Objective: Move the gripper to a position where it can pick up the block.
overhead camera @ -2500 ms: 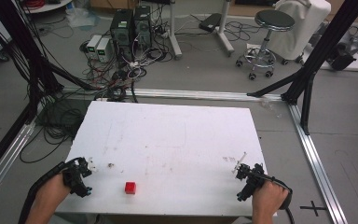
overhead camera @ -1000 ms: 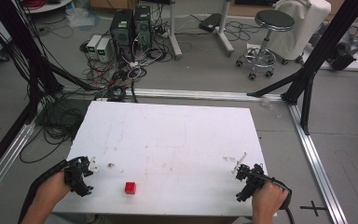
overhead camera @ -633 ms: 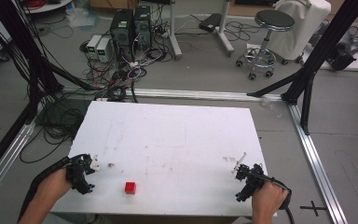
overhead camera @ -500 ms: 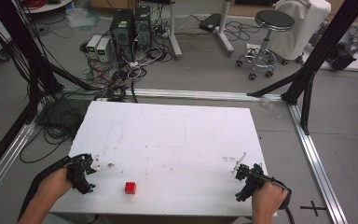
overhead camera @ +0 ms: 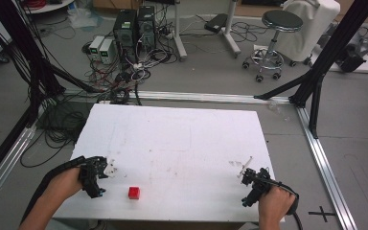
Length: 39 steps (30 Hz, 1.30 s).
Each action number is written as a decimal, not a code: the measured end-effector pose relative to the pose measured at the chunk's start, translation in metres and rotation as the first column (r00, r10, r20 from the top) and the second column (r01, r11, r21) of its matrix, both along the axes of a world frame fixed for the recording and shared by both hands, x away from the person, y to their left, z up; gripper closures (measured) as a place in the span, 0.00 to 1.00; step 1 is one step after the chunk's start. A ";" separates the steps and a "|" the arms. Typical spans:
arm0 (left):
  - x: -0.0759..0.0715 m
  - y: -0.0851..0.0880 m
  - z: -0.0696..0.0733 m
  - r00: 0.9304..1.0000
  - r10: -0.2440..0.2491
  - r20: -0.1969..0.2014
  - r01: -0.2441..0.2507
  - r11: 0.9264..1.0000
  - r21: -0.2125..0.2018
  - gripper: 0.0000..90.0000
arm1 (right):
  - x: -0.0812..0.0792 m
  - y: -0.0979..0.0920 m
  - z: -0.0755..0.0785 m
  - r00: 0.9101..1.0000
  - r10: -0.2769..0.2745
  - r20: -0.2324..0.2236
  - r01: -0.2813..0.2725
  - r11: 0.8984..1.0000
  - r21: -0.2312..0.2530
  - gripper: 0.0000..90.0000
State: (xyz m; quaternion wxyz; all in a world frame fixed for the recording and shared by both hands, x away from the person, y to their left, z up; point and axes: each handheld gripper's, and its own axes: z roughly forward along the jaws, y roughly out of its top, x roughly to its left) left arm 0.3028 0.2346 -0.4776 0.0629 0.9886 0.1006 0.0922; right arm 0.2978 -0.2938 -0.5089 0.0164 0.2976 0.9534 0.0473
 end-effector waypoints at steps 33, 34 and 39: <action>-0.004 -0.067 0.001 0.974 -0.214 -0.080 0.219 0.974 0.059 0.23 | 0.000 0.001 0.001 1.000 0.008 0.000 -0.008 1.000 0.011 0.05; -0.004 -0.070 0.001 0.973 -0.219 -0.080 0.224 0.973 0.059 0.23 | 0.001 0.001 0.001 1.000 0.014 0.004 -0.014 1.000 0.011 0.05; -0.005 -0.080 -0.003 0.969 -0.228 -0.091 0.234 0.970 0.067 0.23 | 0.000 0.001 0.001 1.000 0.004 0.000 -0.004 1.000 0.014 0.05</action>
